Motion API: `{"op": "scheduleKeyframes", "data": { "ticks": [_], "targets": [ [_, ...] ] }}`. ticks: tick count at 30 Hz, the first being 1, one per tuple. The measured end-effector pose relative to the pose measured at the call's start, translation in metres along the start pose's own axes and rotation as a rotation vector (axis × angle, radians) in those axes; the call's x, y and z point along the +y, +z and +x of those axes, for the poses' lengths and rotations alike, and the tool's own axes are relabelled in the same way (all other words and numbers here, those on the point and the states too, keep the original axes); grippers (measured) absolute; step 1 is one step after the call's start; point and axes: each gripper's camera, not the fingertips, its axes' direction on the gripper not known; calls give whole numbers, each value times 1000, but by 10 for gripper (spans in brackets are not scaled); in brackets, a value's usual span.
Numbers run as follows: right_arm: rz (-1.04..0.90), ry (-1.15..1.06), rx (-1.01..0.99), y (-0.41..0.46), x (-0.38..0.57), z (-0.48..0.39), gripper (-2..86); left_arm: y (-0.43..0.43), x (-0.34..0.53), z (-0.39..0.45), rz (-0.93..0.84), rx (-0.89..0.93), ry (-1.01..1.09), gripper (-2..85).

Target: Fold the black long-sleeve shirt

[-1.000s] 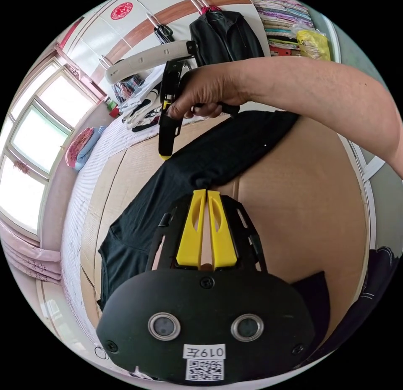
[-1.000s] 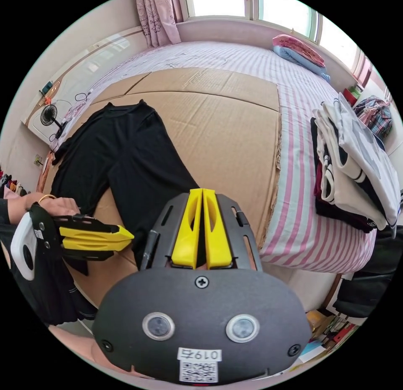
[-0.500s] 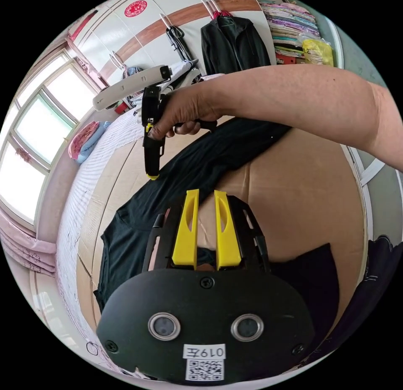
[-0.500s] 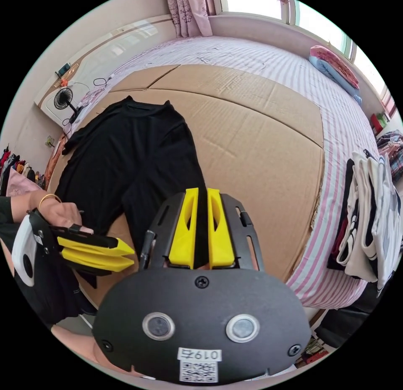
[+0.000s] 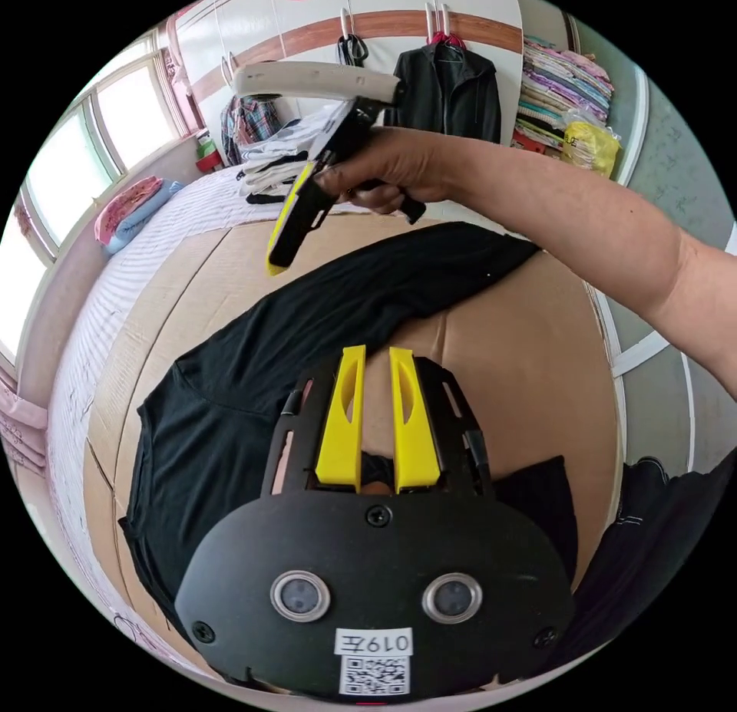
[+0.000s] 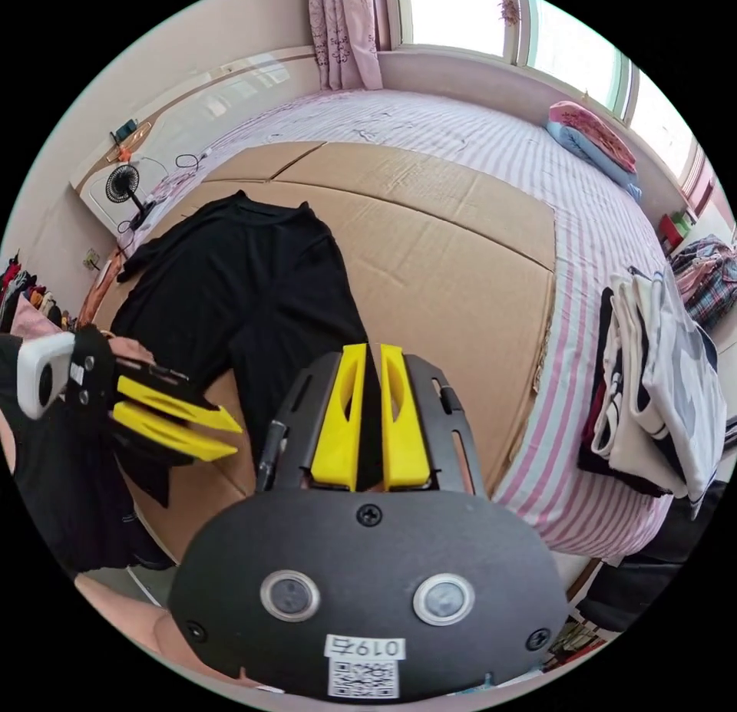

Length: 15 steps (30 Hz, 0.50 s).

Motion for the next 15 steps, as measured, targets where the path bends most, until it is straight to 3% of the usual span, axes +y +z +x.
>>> {"op": "scheduleKeyframes", "data": {
  "ticks": [6,11,15],
  "targets": [
    [-106,49,-12,-24,96,34,16,-24,-13,45,117,0,181,26],
    [-119,79,-46,-28,156,44,5,3,-48,132,108,-170,483,52],
    [-113,71,-42,-29,176,46,2,22,-74,149,67,-183,496,53]
  ]
}}
